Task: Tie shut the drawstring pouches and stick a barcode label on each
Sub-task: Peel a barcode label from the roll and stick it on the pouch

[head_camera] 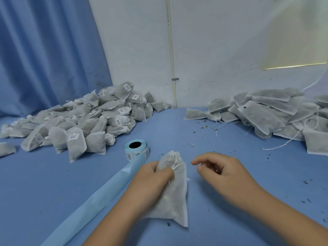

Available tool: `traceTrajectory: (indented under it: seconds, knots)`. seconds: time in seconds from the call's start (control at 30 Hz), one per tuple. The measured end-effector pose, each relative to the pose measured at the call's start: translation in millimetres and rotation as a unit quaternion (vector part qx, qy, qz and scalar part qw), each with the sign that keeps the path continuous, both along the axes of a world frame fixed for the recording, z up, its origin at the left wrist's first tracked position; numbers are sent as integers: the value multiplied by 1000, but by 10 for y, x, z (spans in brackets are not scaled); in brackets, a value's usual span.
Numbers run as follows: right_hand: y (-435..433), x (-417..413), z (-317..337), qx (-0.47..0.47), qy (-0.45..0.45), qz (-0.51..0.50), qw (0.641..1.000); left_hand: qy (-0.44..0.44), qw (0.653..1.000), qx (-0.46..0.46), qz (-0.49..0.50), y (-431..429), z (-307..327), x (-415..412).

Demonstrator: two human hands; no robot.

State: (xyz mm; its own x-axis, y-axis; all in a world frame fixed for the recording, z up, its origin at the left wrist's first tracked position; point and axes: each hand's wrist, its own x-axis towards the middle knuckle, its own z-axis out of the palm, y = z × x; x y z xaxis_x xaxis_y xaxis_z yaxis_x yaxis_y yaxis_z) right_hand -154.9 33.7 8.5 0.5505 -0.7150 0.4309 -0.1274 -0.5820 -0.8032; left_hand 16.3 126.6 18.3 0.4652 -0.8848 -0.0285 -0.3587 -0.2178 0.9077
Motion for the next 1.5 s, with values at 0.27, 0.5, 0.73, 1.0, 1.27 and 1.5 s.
traceTrajectory:
  seconds: [0.27, 0.5, 0.73, 1.0, 1.27, 1.5]
  knots:
    - [-345, 993, 45, -76, 209, 10, 975, -243, 961, 5, 135, 49, -28, 460]
    - [-470, 1729, 189, -148, 279, 92, 944, -253, 956, 118, 95, 5, -55, 723]
    - [-587, 2022, 137, -188, 392, 109, 894, -216, 966, 107, 98, 168, -55, 908]
    - [-502, 2143, 257, -250, 437, 110, 857, -232, 953, 175, 88, 433, 63, 1099]
    - [-437, 2098, 160, -232, 406, 96, 879, -233, 944, 185, 141, 375, 65, 1138]
    - [-231, 1892, -81, -155, 216, 10, 964, -45, 983, 89, 156, 170, 68, 1162]
